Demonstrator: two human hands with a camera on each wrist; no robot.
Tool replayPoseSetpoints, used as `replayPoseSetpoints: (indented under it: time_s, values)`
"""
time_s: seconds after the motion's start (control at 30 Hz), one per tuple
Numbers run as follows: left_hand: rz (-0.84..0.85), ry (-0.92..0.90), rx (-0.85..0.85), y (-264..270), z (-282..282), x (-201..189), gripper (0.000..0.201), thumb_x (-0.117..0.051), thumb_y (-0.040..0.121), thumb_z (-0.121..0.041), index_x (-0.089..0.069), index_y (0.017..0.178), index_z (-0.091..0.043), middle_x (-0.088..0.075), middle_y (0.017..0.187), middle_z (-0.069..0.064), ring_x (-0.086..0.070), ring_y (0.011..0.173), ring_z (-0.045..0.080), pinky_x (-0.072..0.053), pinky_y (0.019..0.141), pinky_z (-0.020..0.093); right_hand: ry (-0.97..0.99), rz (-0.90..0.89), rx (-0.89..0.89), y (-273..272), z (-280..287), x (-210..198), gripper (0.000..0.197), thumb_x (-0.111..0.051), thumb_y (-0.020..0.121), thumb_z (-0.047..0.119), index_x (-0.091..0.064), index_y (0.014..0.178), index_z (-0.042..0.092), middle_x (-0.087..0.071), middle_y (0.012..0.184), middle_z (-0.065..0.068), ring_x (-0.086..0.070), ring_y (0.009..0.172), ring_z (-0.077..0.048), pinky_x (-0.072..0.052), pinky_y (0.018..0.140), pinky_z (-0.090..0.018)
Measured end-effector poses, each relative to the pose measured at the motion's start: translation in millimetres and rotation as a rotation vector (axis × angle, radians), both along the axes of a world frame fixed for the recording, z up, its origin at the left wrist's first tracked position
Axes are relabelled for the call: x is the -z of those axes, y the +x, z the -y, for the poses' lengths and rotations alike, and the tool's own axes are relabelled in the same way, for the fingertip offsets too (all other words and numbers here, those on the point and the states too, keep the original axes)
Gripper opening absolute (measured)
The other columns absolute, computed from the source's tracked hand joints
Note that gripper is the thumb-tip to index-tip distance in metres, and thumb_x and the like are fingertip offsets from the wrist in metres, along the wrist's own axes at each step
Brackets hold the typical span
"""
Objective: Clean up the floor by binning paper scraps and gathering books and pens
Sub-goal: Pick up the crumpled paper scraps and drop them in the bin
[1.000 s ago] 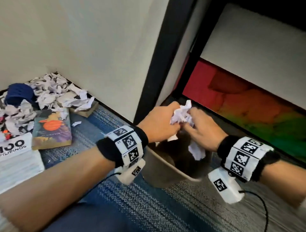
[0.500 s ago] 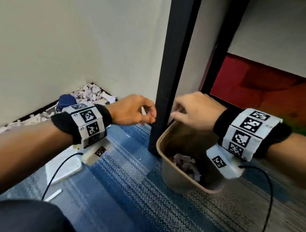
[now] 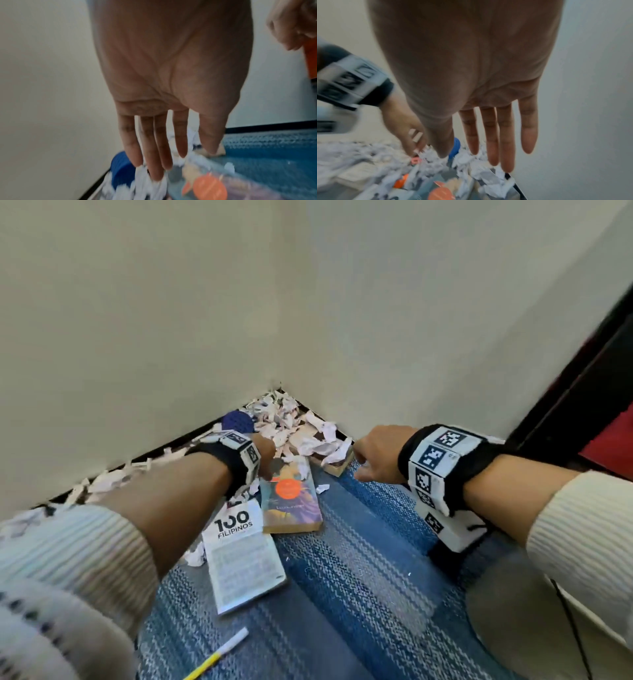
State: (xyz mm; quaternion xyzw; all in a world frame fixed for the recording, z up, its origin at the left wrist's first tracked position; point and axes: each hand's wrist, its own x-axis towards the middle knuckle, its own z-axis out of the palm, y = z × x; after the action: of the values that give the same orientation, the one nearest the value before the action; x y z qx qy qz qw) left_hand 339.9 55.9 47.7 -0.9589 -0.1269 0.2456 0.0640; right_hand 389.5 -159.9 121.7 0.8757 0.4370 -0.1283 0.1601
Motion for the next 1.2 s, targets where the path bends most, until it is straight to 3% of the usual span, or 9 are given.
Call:
replayPoseSetpoints:
  time_s: [0.1,0.23,0.37,0.57,0.7,0.83,0.97,1.1,1.2]
  values:
    - [-0.025,-0.104,-0.037,-30,-36,33,0.032,-0.064,0.087,-0.024,-0.062,0.116,-0.012,-0.066,0.105,0.012,-0.063,0.097,0.029,-0.047,0.077,0.030,-0.077,-0.061,0.043,6,-37,17,0.041,-0.053,0.092,0.042,-0.062,0.116,0.010,-0.066,0.113,-0.015,-0.062,0.103,-0.031,-0.047,0.080,-0.031]
    - [-0.024,-0.122,-0.072,-35,-51,70,0.027,-0.067,0.081,-0.021,-0.065,0.108,-0.016,-0.068,0.100,0.007,-0.066,0.097,0.028,-0.052,0.070,0.033,-0.171,-0.038,-0.042,25,-65,48,0.035,-0.061,0.090,0.028,-0.058,0.121,0.012,-0.063,0.119,-0.012,-0.060,0.110,-0.030,-0.047,0.082,-0.031]
    - [0.073,-0.063,-0.141,-23,-53,90,0.028,-0.053,0.092,-0.024,-0.062,0.117,-0.017,-0.065,0.117,0.008,-0.063,0.107,0.029,-0.050,0.081,0.035,-0.222,-0.003,-0.096,44,-69,106,0.035,-0.057,0.086,0.019,-0.057,0.121,0.014,-0.066,0.114,-0.012,-0.063,0.105,-0.031,-0.052,0.080,-0.035]
    - [0.212,0.026,-0.482,-52,-44,152,0.044,-0.052,0.091,-0.028,-0.044,0.131,-0.013,-0.043,0.132,0.015,-0.042,0.123,0.033,-0.040,0.095,0.044,-0.158,-0.138,0.006,74,-88,198,0.040,-0.054,0.090,0.011,-0.045,0.129,0.008,-0.047,0.131,-0.013,-0.057,0.115,-0.033,-0.049,0.089,-0.043]
    - [0.421,0.034,-0.766,-90,-30,178,0.058,-0.073,0.076,-0.036,-0.049,0.120,-0.008,-0.047,0.115,0.016,-0.046,0.102,0.032,-0.043,0.079,0.045,0.045,-0.147,0.095,77,-99,255,0.030,-0.044,0.094,0.008,-0.047,0.124,0.005,-0.042,0.129,-0.016,-0.054,0.112,-0.035,-0.047,0.089,-0.042]
    - [0.417,-0.127,-1.050,-118,-25,194,0.070,-0.044,0.095,-0.053,-0.016,0.151,-0.022,-0.021,0.148,0.018,-0.030,0.132,0.035,-0.043,0.094,0.054,0.102,-0.136,0.140,80,-99,258,0.026,-0.043,0.091,0.001,-0.048,0.117,0.000,-0.048,0.125,-0.020,-0.056,0.110,-0.037,-0.045,0.088,-0.042]
    - [0.498,-0.124,-1.087,-134,-17,203,0.047,-0.048,0.098,-0.043,-0.046,0.130,-0.009,-0.041,0.132,0.018,-0.044,0.118,0.034,-0.049,0.079,0.051,0.258,-0.158,0.213,83,-109,233,0.025,-0.044,0.091,0.007,-0.044,0.115,0.000,-0.059,0.115,-0.028,-0.059,0.103,-0.042,-0.045,0.079,-0.044]
    - [0.465,-0.234,-1.062,-137,-24,205,0.029,-0.039,0.102,-0.022,-0.039,0.126,-0.006,-0.037,0.132,0.019,-0.044,0.116,0.034,-0.046,0.090,0.043,0.335,-0.165,0.187,87,-134,219,0.024,-0.046,0.090,0.007,-0.034,0.110,0.003,-0.062,0.105,-0.028,-0.061,0.094,-0.044,-0.037,0.068,-0.040]
    - [0.557,-0.275,-0.975,-129,-39,186,0.033,-0.042,0.093,0.002,-0.039,0.126,-0.002,-0.037,0.128,0.020,-0.051,0.106,0.035,-0.047,0.084,0.041,0.283,-0.134,0.147,94,-148,222,0.028,-0.049,0.090,0.011,-0.031,0.111,0.006,-0.064,0.104,-0.025,-0.063,0.093,-0.041,-0.040,0.067,-0.039]
